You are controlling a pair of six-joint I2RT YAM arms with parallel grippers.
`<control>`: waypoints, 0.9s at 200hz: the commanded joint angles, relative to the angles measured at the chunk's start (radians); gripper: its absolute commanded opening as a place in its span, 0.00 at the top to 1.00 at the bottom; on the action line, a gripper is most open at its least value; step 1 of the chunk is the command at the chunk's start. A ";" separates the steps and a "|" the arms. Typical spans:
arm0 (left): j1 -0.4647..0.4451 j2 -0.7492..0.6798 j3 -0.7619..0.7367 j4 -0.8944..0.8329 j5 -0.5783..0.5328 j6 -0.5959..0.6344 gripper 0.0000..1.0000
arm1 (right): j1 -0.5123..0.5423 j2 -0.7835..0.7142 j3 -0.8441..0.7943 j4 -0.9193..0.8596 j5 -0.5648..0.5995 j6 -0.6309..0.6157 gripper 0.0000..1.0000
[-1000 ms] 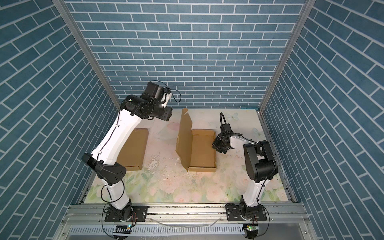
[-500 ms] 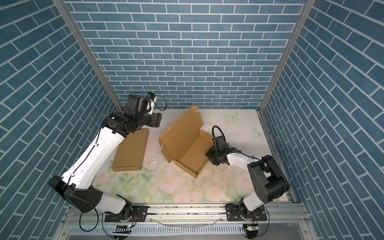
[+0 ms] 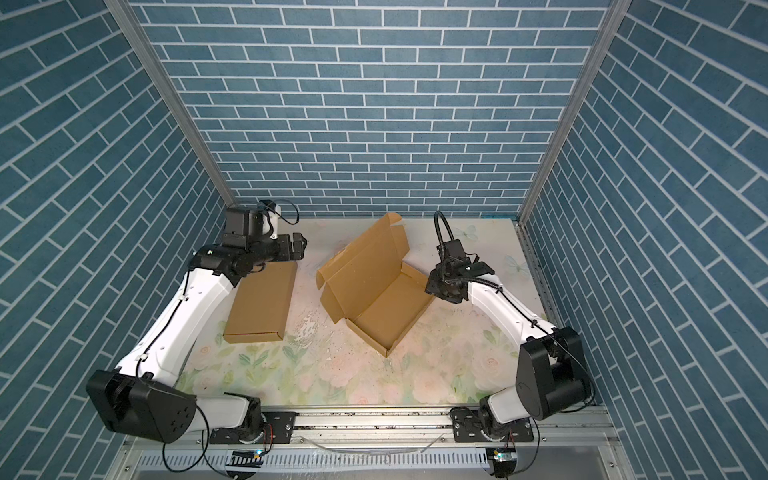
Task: Fold the paper box
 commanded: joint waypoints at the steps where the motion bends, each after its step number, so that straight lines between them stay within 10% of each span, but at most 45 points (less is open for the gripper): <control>1: 0.090 -0.078 -0.097 0.201 0.167 -0.097 0.00 | 0.000 0.024 0.078 -0.088 0.132 -0.154 0.38; 26: 0.237 -0.071 -0.163 0.306 0.428 -0.254 0.00 | -0.020 0.035 0.093 -0.076 0.243 -0.094 0.01; 63: 0.307 -0.036 -0.159 0.263 0.439 -0.309 0.00 | -0.142 0.086 0.060 0.077 -0.138 -0.109 0.05; 118: 0.307 -0.040 -0.125 0.061 0.218 -0.156 0.01 | -0.146 0.192 0.133 0.071 -0.262 -0.291 0.26; 180: 0.305 -0.053 -0.113 -0.100 0.146 -0.056 0.04 | -0.074 0.286 0.282 -0.080 -0.180 -0.527 0.24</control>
